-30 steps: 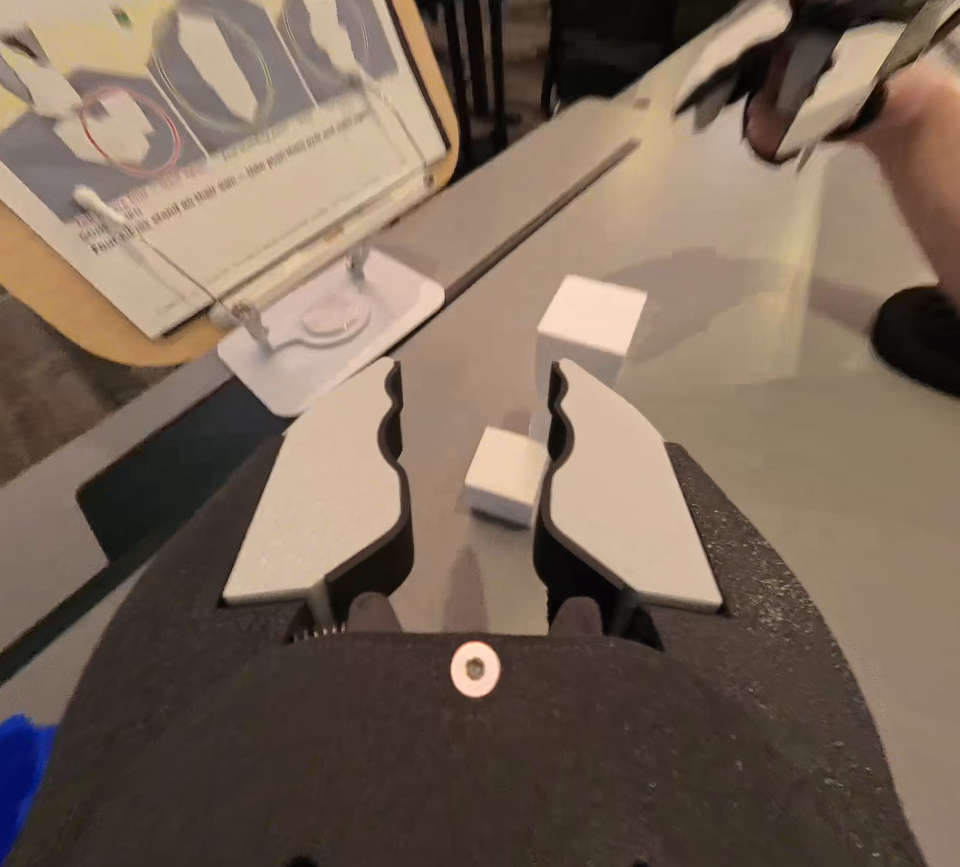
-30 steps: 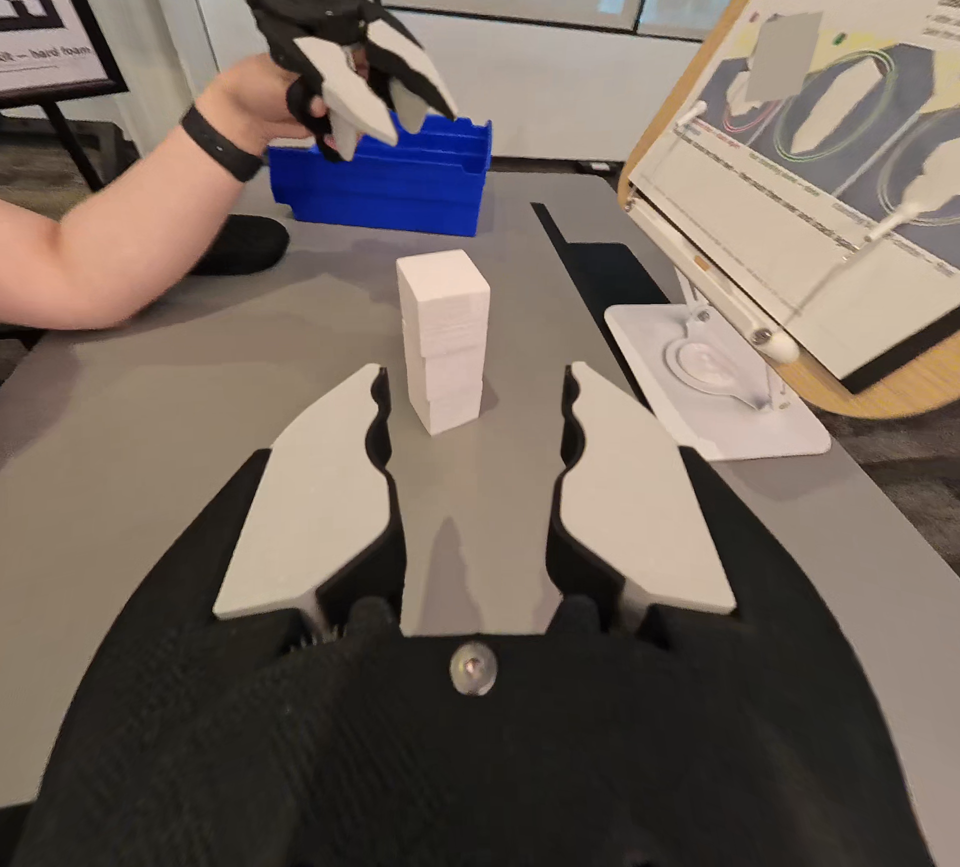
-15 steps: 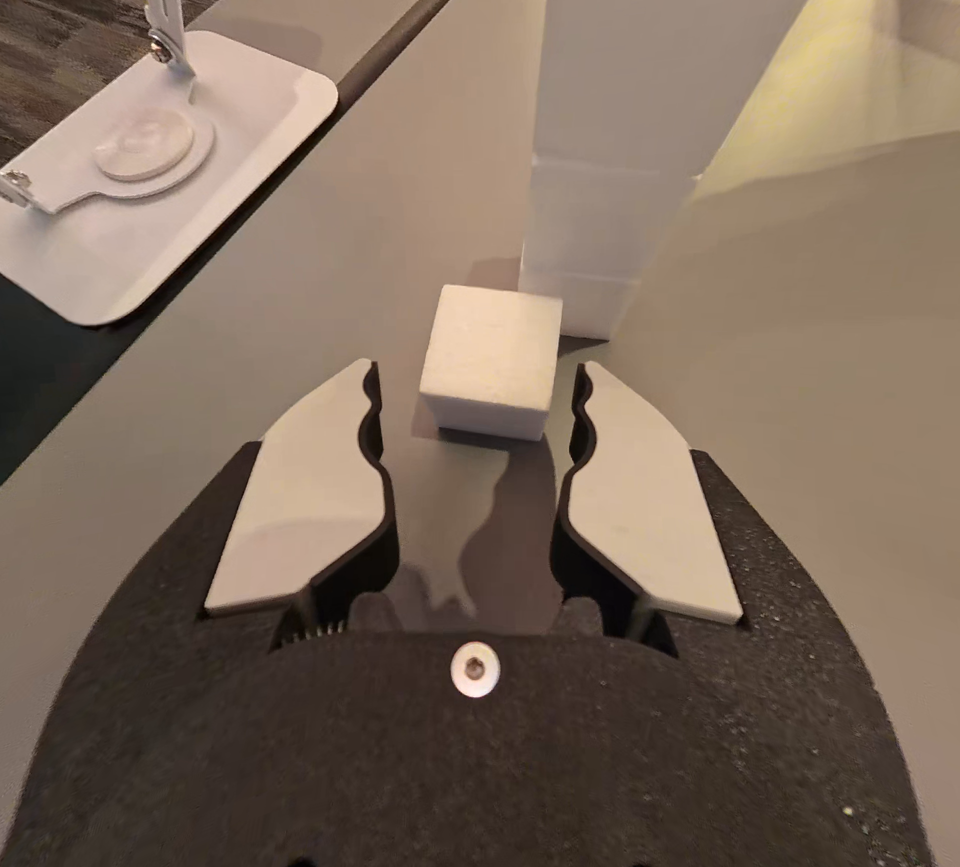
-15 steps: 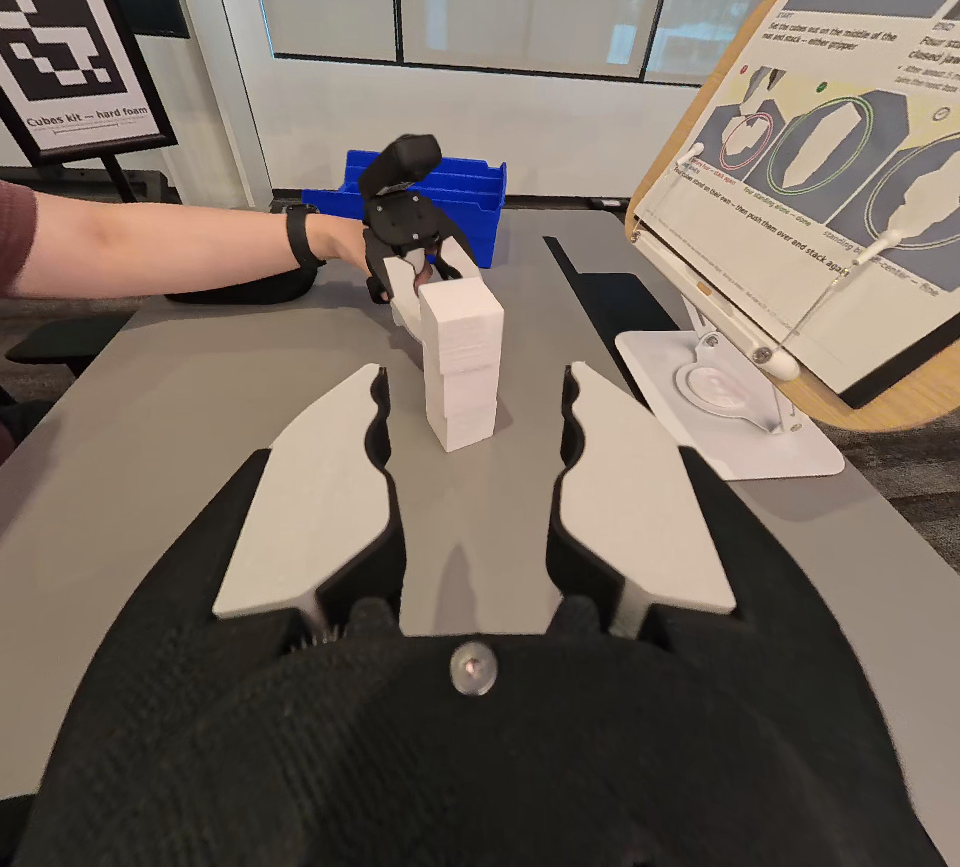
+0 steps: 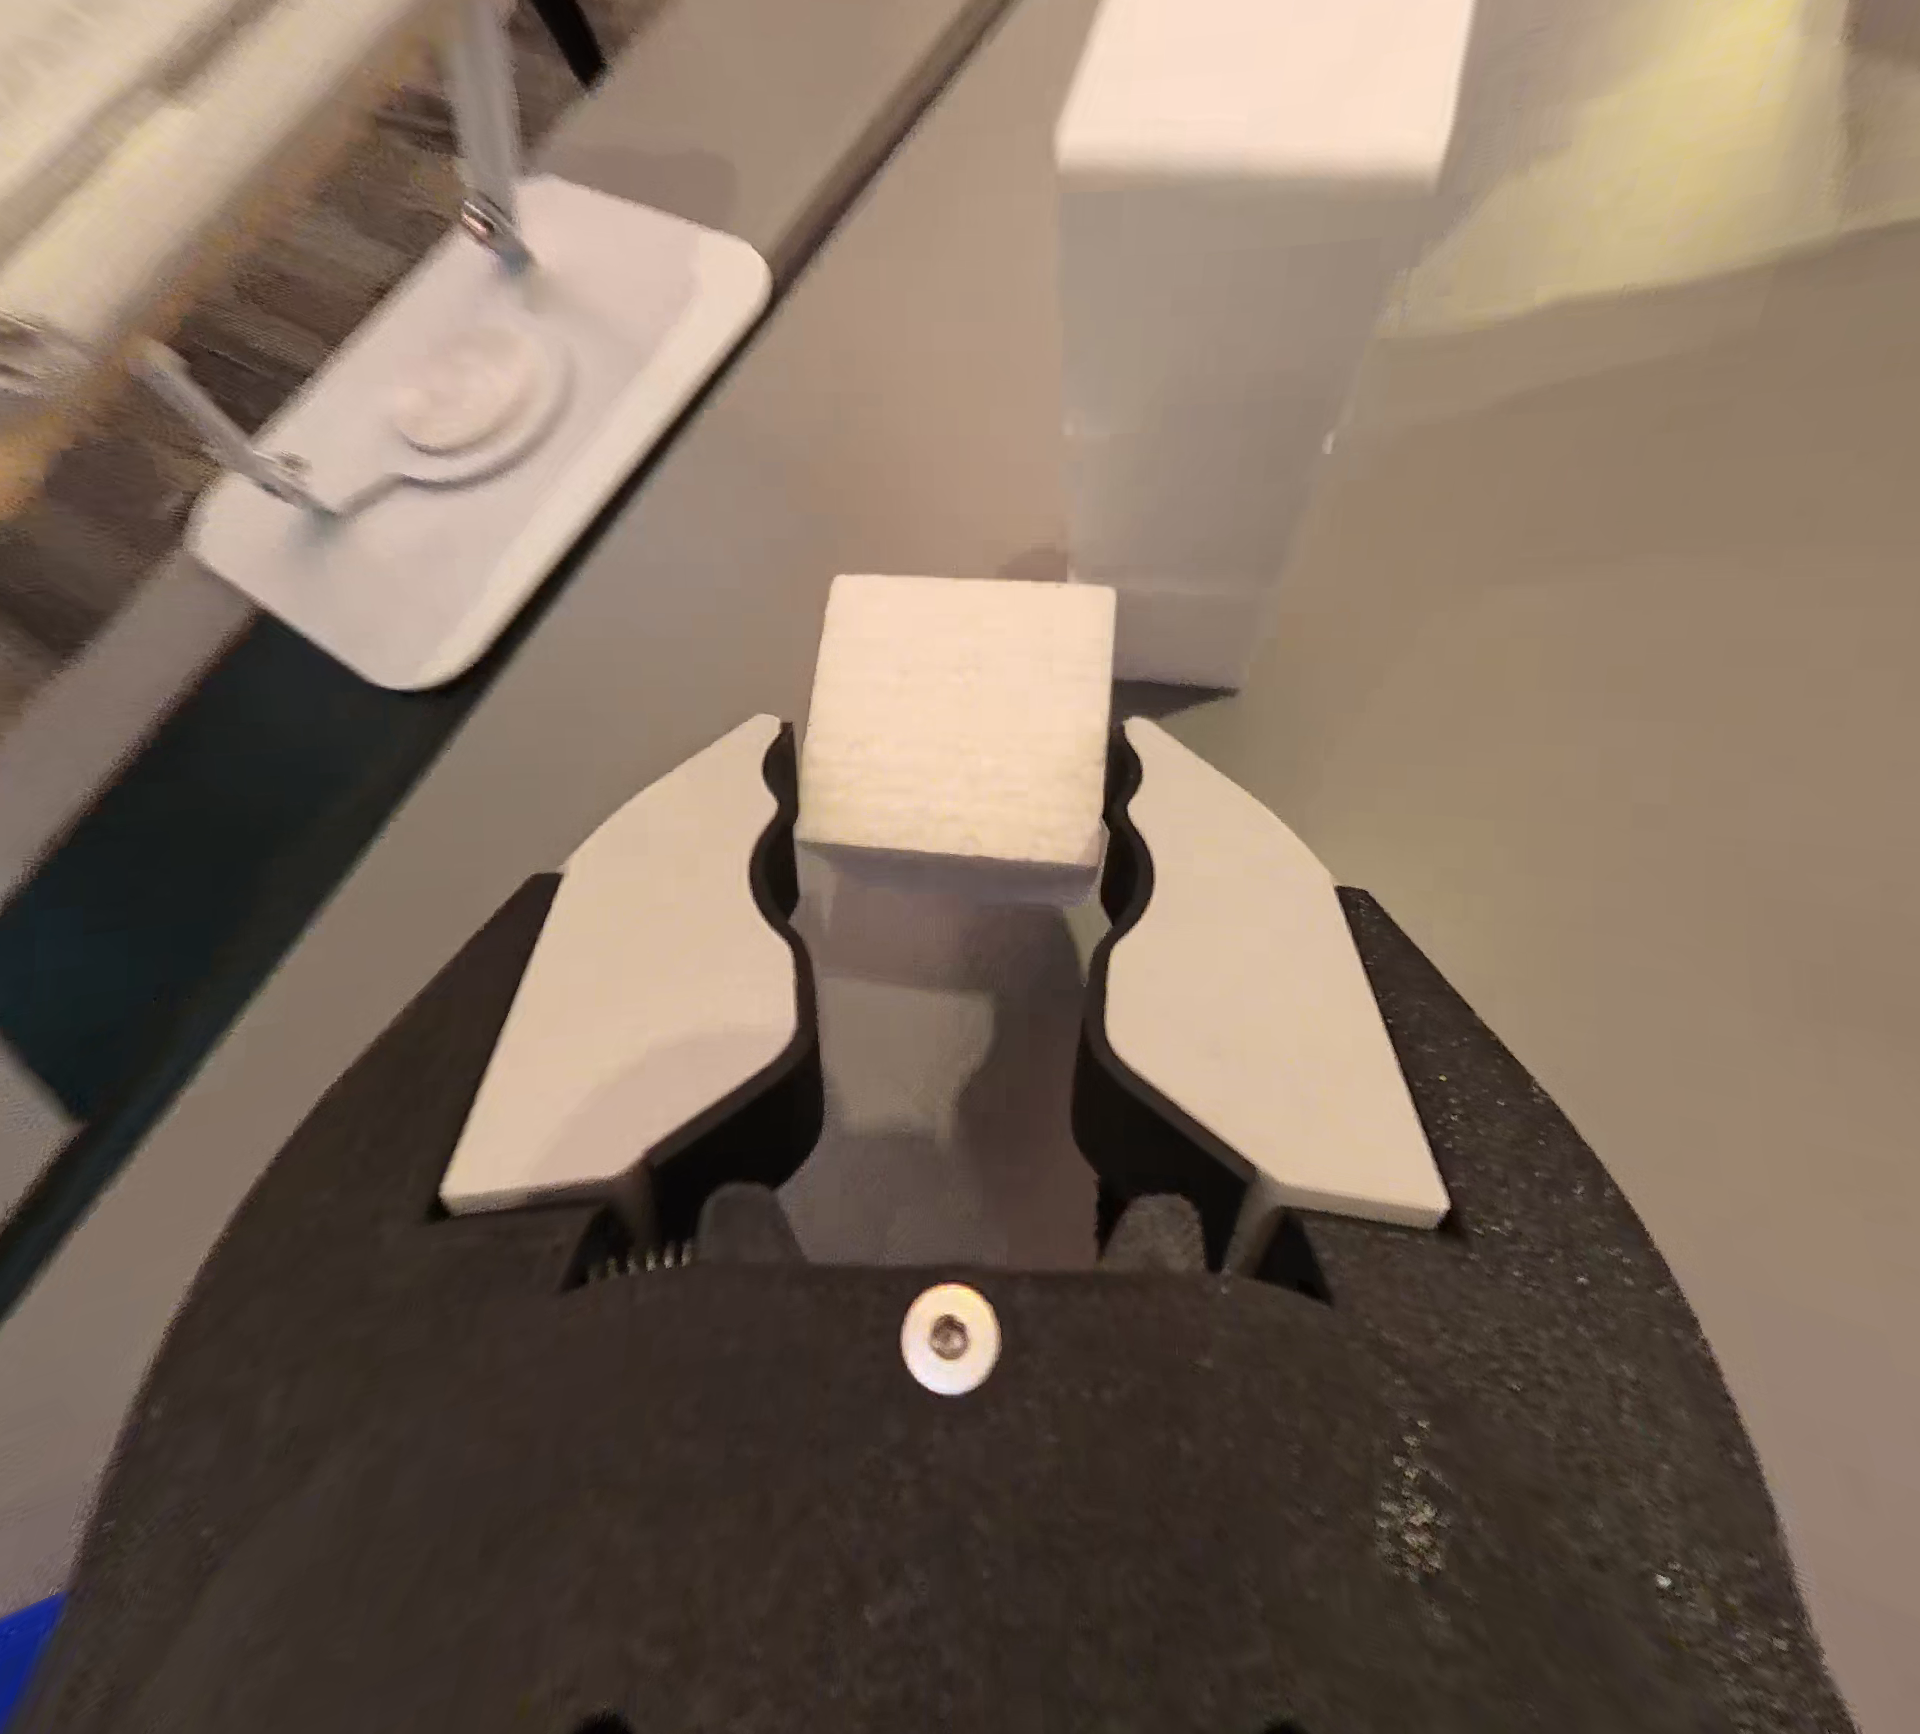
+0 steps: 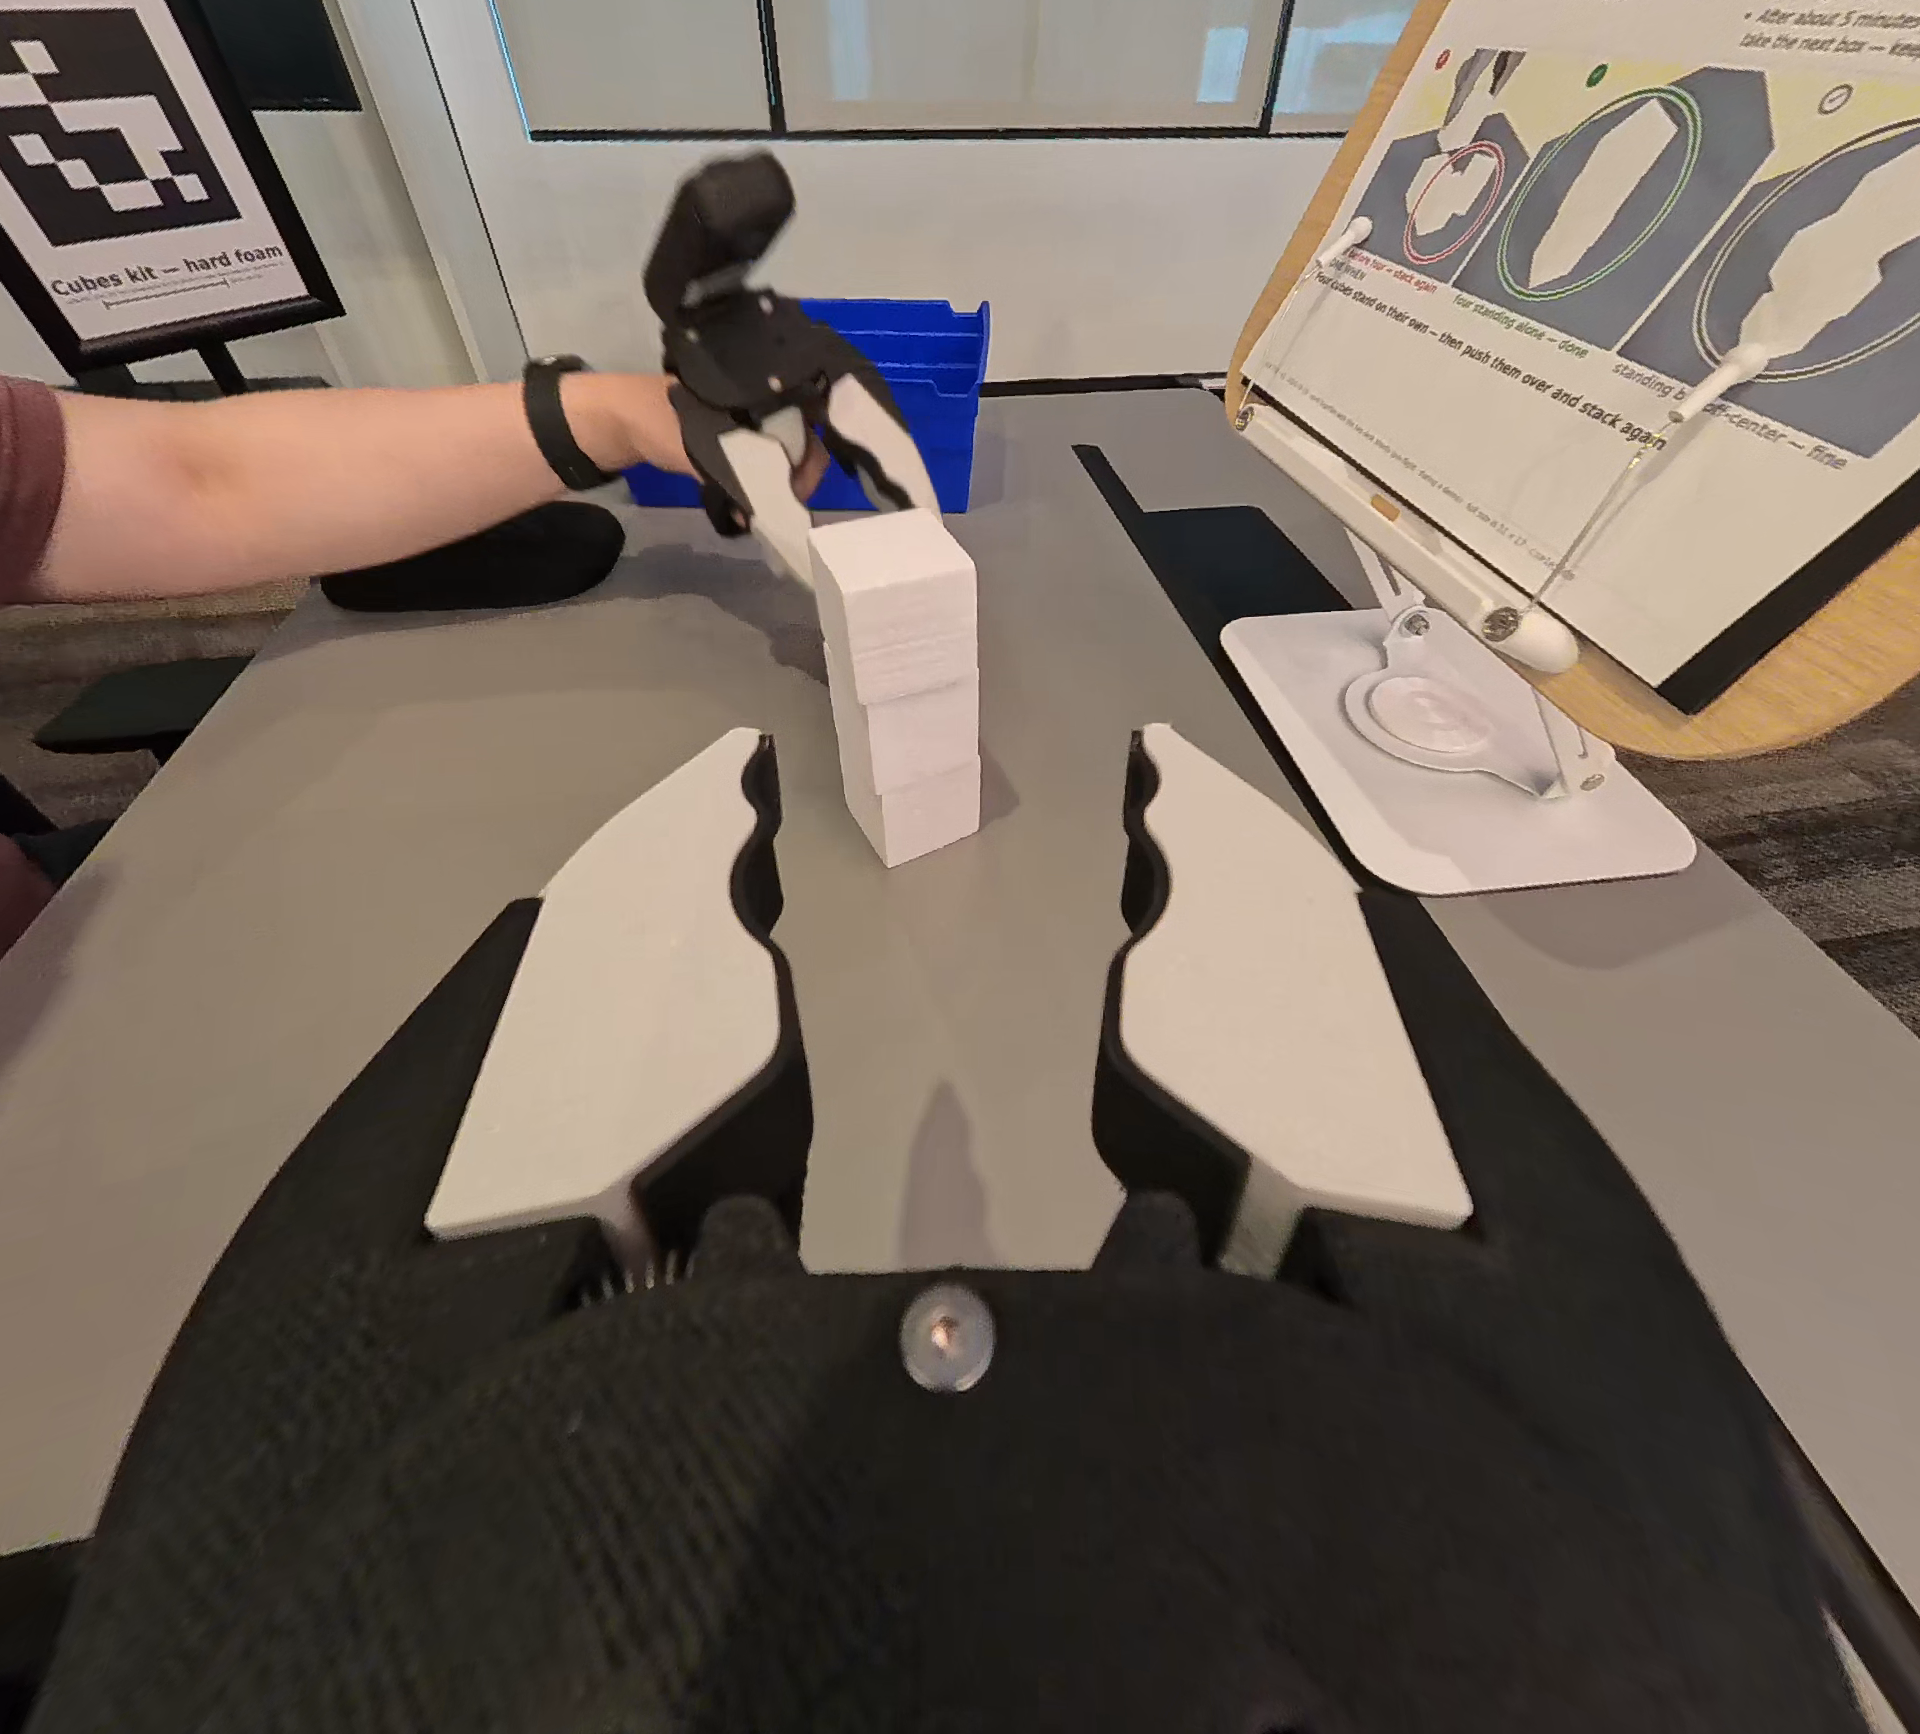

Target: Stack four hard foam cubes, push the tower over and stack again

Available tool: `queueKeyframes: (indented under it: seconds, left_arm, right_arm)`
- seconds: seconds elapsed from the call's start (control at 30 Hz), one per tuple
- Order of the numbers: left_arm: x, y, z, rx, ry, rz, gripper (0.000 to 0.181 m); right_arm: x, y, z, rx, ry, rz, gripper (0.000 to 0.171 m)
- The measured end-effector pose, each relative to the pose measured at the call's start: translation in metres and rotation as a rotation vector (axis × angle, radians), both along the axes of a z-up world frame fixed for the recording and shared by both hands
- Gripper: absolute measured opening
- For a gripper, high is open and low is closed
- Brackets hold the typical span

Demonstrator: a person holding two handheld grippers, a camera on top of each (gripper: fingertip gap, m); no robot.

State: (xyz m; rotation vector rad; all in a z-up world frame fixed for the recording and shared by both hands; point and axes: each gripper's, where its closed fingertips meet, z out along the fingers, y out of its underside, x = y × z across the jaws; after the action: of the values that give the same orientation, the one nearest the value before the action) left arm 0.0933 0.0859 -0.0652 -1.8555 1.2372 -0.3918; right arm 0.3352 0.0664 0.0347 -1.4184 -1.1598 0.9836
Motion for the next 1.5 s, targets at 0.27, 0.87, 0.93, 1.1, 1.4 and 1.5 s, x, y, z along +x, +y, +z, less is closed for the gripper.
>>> queueKeyframes:
  seconds: [0.27, 0.87, 0.93, 1.1, 1.4, 1.5]
  left_arm:
    - [0.043, -0.014, 0.121, 0.111, -0.079, -0.054, 0.056]
    - [0.092, -0.016, 0.096, 0.021, 0.011, -0.194, 0.056]
    - [0.090, -0.015, 0.091, 0.008, 0.025, -0.193, 0.056]
    - [0.092, -0.015, 0.091, 0.018, -0.011, -0.197, 0.057]
    - [0.066, -0.027, 0.109, 0.061, -0.256, -0.088, 0.069]
    - [0.045, -0.033, 0.079, 0.056, -0.314, -0.008, 0.065]
  right_arm:
    - [0.005, 0.003, -0.005, -0.037, 0.015, -0.008, 0.064]
    - [0.000, 0.004, -0.022, -0.096, -0.011, 0.021, 0.064]
    - [0.000, 0.005, -0.024, -0.105, -0.012, 0.022, 0.064]
    - [-0.001, 0.007, -0.031, -0.132, -0.021, 0.024, 0.065]
    - [0.009, 0.020, -0.022, -0.095, 0.018, -0.074, 0.071]
    - [0.018, 0.029, -0.014, -0.108, 0.070, -0.136, 0.080]
